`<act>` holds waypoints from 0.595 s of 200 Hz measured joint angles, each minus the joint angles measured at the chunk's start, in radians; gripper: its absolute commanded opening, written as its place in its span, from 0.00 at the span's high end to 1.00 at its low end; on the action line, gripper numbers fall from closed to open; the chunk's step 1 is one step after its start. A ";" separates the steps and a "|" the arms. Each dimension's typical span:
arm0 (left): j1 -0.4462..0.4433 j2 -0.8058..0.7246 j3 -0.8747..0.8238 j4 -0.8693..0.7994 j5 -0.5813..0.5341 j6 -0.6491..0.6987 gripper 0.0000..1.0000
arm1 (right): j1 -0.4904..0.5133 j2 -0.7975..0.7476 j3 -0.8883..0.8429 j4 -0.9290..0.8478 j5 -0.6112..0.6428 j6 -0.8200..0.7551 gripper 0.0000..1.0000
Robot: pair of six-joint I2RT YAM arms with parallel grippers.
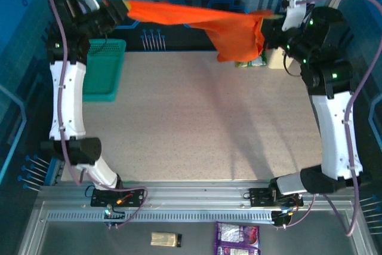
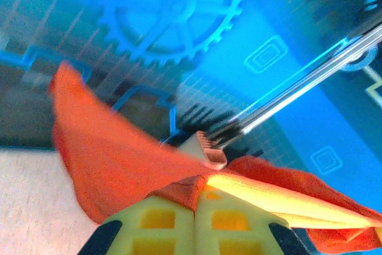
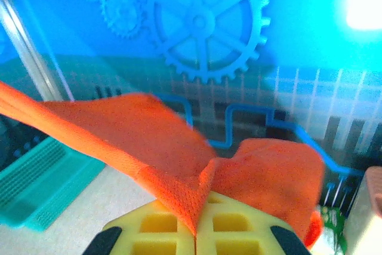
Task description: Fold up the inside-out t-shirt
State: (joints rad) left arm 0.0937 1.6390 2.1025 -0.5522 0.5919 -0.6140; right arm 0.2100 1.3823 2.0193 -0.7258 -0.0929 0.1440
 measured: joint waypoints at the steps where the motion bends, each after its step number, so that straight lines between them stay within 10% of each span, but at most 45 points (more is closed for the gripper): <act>1: 0.000 -0.007 -0.014 0.003 -0.001 0.002 1.00 | 0.000 -0.004 -0.006 0.000 -0.001 0.000 1.00; 35: 0.002 -0.233 -0.628 0.003 -0.058 0.073 1.00 | 0.072 -0.141 -0.378 -0.056 -0.061 0.010 1.00; 71: 0.002 -0.289 -1.170 0.021 -0.180 0.092 0.79 | 0.174 -0.122 -0.863 -0.043 -0.180 0.131 0.55; 119: 0.002 -0.303 -1.312 0.034 -0.267 0.082 0.67 | 0.202 0.004 -1.045 0.004 -0.215 0.326 0.47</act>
State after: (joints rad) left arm 0.0956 1.3361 0.7902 -0.5186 0.3244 -0.5316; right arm 0.4118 1.3865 0.9745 -0.7219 -0.3080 0.4702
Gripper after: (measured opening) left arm 0.331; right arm 0.522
